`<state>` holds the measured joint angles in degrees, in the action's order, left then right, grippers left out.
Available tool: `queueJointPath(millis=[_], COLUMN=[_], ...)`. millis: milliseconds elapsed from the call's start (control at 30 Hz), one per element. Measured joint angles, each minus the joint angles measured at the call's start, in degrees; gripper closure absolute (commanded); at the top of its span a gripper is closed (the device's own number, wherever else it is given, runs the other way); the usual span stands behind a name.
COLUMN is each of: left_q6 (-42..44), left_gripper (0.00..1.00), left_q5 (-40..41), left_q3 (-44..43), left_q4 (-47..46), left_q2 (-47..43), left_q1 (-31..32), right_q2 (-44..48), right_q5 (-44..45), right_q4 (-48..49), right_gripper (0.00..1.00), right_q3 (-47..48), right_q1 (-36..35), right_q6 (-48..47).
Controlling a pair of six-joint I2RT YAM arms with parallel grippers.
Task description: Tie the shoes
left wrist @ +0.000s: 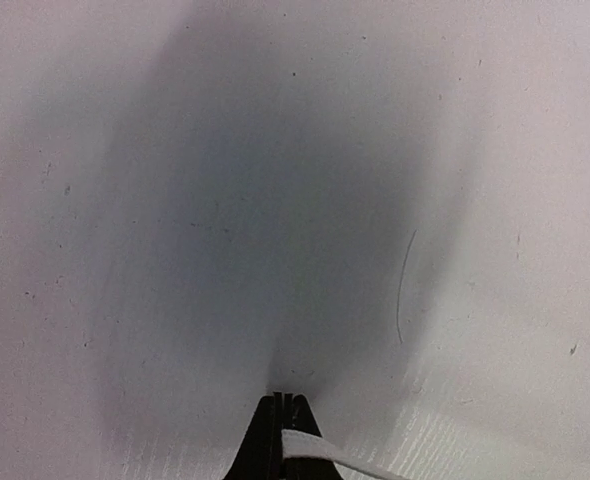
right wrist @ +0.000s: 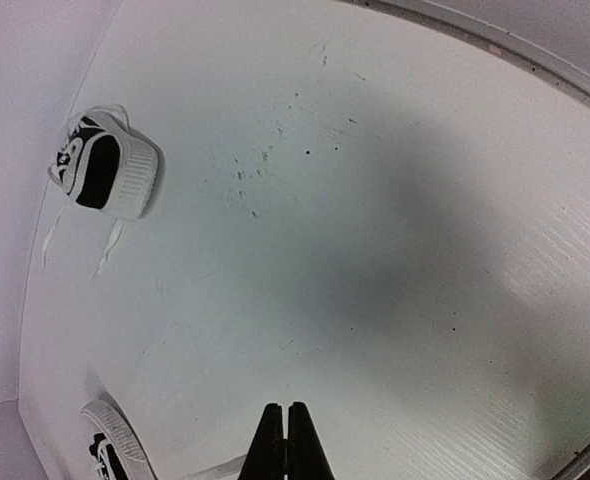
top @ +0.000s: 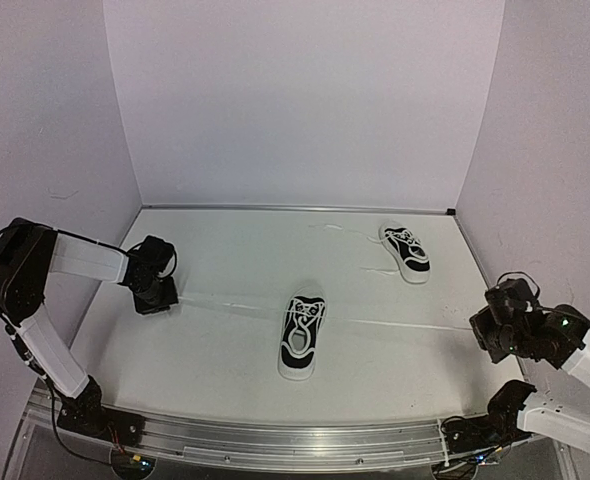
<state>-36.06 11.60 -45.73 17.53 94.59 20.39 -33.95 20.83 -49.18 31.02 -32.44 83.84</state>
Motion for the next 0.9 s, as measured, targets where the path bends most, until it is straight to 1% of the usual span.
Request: queueJointPath(millis=[100,167,233,367,400,467,500,533,567,667,700,733,767,800,900], left_q6=[0.1,1.2,3.1,7.1,7.8,9.1,9.4,10.0,10.5,11.6,11.9,12.2,12.2,12.6,14.6], left_gripper=[1.0,1.0,1.0,1.0,0.98,0.94,0.88,0.8,0.69,0.34,0.26,0.18,0.04,0.01,0.0], left_q5=[-0.3,-1.1,-3.4,-9.9,-11.1,-12.7,-13.0,-13.2,-13.1,-12.3,-11.6,-10.8,-9.8,-8.8,-5.8], left_q3=[0.0,0.2,0.9,1.3,1.3,1.2,1.2,1.1,1.0,0.2,0.1,0.1,0.1,0.1,0.1], left_q4=[-0.6,-1.4,-3.6,-6.1,-6.1,-6.1,-6.0,-5.7,-5.4,-4.3,-3.8,-3.2,-2.3,-1.6,-0.1], left_q2=[0.0,0.0,-0.1,-0.2,-0.2,-0.2,-0.2,-0.2,-0.2,-0.2,-0.4,-1.1,-2.0,-3.4,-8.6], left_q1=[-0.3,-0.5,-0.7,-0.3,0.0,0.4,0.6,0.6,0.6,0.6,0.6,0.6,0.6,0.6,0.7], right_q2=[-0.1,-0.8,-3.0,-12.8,-16.1,-22.3,-24.8,-26.7,-28.0,-29.1,-29.1,-28.9,-28.7,-28.3,-25.7], right_q5=[1.0,0.9,-0.2,-5.2,-6.4,-8.2,-8.8,-9.4,-9.9,-10.8,-11.1,-11.2,-11.4,-11.6,-12.1], right_q4=[-0.9,-0.3,3.7,14.9,17.2,20.9,21.9,23.0,23.8,26.1,26.5,27.0,27.3,27.5,28.0], right_gripper=[1.0,1.0,1.0,1.0,0.98,0.93,0.84,0.65,0.5,0.14,0.07,0.03,0.02,0.02,0.02], right_q3=[1.1,1.1,0.5,-1.5,-1.5,-1.2,-0.7,-0.3,0.1,0.9,1.1,1.2,1.2,1.2,1.2], right_q1=[0.0,0.0,0.0,0.1,0.1,0.1,0.1,0.1,0.1,0.1,0.1,0.1,0.1,0.1,0.1], right_q6=[0.2,-1.3,-5.6,-15.5,-17.8,-21.9,-23.9,-25.3,-26.7,-30.0,-30.4,-31.0,-31.8,-32.1,-34.5])
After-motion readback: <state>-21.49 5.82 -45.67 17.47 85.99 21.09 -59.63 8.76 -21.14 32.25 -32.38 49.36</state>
